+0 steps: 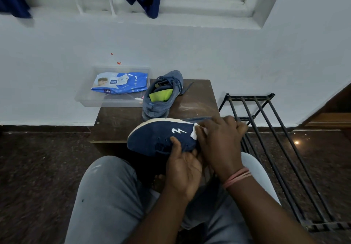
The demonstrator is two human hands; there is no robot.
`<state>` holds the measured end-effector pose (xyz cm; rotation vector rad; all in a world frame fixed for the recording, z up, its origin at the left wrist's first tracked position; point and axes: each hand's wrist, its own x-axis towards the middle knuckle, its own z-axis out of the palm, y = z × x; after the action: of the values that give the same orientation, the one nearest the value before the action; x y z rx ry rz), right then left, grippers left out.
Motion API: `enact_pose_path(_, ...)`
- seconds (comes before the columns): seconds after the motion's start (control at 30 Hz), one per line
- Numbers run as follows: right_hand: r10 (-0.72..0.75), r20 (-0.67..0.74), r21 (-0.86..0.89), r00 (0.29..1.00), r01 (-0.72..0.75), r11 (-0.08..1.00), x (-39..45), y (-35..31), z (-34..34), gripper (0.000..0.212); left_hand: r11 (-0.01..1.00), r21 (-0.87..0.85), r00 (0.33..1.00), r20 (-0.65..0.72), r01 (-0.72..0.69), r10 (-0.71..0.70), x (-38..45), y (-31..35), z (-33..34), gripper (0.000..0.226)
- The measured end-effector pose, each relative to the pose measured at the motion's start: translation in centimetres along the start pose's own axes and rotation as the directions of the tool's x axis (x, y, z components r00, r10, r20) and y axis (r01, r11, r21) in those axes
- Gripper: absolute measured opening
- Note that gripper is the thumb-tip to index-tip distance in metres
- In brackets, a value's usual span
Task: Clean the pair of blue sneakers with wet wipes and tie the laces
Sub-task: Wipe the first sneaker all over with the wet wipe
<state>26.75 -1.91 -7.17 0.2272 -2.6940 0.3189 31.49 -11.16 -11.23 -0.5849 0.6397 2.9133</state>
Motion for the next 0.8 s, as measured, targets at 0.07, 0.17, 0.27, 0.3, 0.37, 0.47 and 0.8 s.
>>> enact_pose_path(0.07, 0.008, 0.002, 0.047, 1.000, -0.008, 0.999, 0.1, 0.1, -0.2, 0.017, 0.999, -0.040, 1.000, -0.011, -0.005, 0.004, -0.2, 0.2, 0.7, 0.058)
enact_pose_path(0.17, -0.022, 0.099, 0.122, 0.995, 0.010, 0.992, -2.2, -2.3, -0.5, 0.022, 0.997, 0.009, 0.997, 0.026, 0.076, -0.076, -0.6, 0.4, 0.3, 0.058)
enact_pose_path(0.27, -0.040, 0.098, 0.068, 0.994, 0.033, 0.997, -3.1, -2.1, -1.1, 0.011, 0.994, 0.018, 0.994, -0.020, 0.107, -0.107, -0.8, 0.0, 0.2, 0.058)
enact_pose_path(0.3, 0.004, 0.073, 0.050, 0.997, -0.007, 0.999, -2.8, -1.0, -1.3, 0.009, 0.997, -0.004, 0.996, -0.043, 0.082, -0.082, -0.7, -0.3, 0.3, 0.054)
enact_pose_path(0.37, 0.153, -0.008, 0.138, 0.988, -0.150, 0.979, -2.1, 2.0, -1.6, 0.006, 0.999, -0.045, 0.998, -0.069, 0.000, -0.003, -0.6, -0.4, 0.5, 0.046)
enact_pose_path(0.47, 0.387, -0.022, 0.596, 0.922, -0.299, 0.745, -1.4, 5.4, -3.1, 0.009, 0.995, -0.061, 0.993, -0.088, -0.080, 0.074, -0.6, 0.3, 0.8, 0.043)
enact_pose_path(0.8, 0.359, 0.070, 0.842, 0.931, -0.248, 0.479, -1.8, 3.8, -3.7, 0.012, 0.988, -0.086, 0.991, 0.035, -0.129, 0.133, -1.5, 1.0, 2.3, 0.040)
